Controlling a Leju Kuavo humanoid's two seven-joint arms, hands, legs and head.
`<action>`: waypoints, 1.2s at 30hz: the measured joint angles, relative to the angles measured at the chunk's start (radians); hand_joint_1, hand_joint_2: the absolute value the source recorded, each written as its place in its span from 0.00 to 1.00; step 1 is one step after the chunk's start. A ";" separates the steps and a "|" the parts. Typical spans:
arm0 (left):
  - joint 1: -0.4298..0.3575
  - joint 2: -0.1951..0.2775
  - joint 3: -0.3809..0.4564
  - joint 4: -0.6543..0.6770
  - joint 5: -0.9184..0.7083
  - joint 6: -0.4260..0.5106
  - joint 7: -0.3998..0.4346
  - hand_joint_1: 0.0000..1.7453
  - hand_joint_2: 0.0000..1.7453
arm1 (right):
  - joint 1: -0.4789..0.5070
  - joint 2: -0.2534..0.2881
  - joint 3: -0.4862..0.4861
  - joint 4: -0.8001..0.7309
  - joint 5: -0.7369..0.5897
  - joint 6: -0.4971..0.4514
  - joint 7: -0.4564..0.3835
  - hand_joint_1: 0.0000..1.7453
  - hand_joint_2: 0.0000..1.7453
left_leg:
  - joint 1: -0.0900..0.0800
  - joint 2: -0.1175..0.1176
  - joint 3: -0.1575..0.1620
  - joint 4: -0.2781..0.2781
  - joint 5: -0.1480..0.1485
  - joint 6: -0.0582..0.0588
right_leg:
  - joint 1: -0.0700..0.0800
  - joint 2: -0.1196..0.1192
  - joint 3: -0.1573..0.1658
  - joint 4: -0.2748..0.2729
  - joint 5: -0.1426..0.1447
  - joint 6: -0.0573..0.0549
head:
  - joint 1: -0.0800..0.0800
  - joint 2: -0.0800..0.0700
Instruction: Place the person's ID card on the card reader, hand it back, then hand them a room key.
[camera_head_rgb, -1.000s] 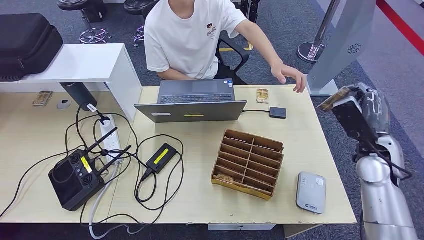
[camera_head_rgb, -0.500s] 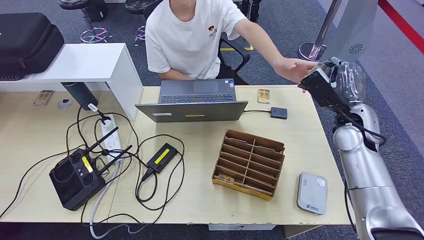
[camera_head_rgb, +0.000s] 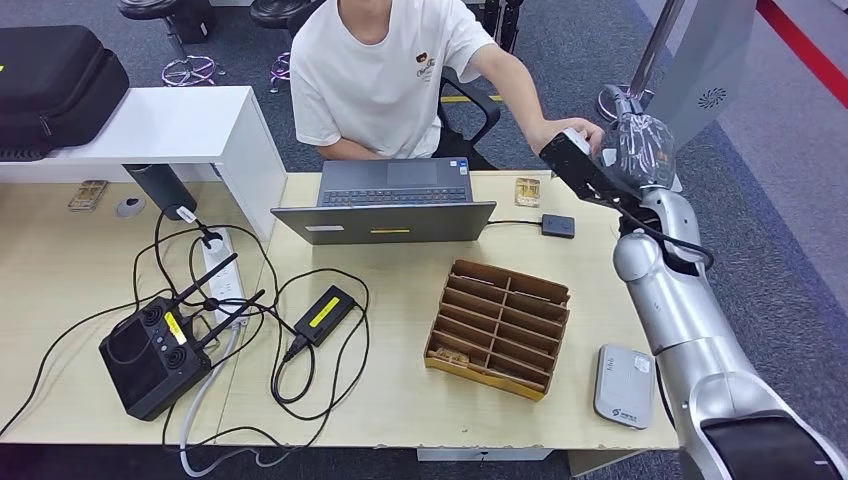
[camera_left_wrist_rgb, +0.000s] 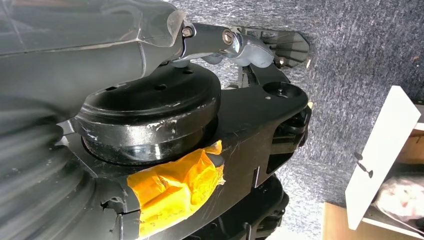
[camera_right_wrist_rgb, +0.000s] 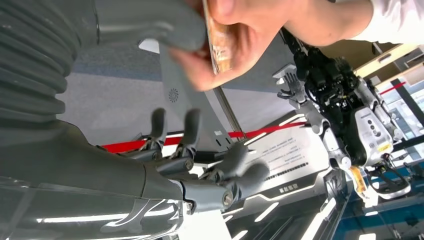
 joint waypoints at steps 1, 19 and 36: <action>0.000 0.000 0.000 0.000 0.001 0.000 0.000 0.00 1.00 | 0.000 0.000 0.001 0.003 -0.003 0.000 -0.001 0.00 1.00 | 0.000 0.000 0.000 0.000 0.000 0.000 | 0.000 0.000 0.000 0.000 0.000 0.000 | 0.000 0.000; 0.004 -0.001 0.000 0.004 0.074 0.002 -0.018 0.00 1.00 | 0.440 -0.023 -0.070 -0.450 -0.114 -0.079 -0.170 0.00 1.00 | 0.000 -0.001 -0.001 0.000 -0.002 0.000 | 0.000 -0.002 -0.001 -0.002 -0.001 0.000 | 0.000 0.000; 0.006 -0.002 0.000 0.004 0.119 0.004 -0.021 0.00 1.00 | 0.821 -0.034 -0.174 -0.834 -0.159 -0.128 -0.299 0.00 1.00 | 0.000 -0.003 -0.002 0.000 -0.002 0.001 | 0.000 -0.003 -0.002 -0.002 -0.002 0.000 | 0.000 0.000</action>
